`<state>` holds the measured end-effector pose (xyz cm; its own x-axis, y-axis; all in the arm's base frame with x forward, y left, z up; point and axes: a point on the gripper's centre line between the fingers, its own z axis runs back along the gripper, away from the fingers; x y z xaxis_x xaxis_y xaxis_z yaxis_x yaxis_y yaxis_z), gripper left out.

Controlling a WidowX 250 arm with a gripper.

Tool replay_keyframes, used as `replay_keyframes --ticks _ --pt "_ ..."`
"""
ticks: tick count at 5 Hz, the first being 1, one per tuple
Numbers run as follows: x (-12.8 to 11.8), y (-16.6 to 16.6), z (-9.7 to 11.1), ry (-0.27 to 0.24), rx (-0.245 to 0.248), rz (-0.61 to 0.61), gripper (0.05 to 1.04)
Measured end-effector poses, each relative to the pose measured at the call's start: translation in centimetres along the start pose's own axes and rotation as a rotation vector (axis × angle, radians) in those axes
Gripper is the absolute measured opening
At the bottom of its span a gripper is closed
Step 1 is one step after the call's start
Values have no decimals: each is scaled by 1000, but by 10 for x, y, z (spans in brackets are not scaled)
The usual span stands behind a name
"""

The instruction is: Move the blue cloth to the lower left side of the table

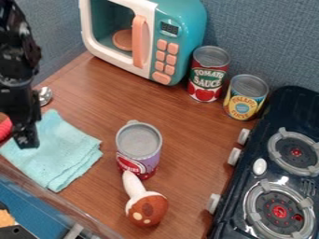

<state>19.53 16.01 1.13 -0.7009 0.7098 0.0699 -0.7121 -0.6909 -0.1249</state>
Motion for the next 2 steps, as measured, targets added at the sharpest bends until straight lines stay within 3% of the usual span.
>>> replay_keyframes --ticks 1,2 --pt "-4 -6 30 61 -37 0 1001" --pt "-5 -9 46 93 -76 12 1000"
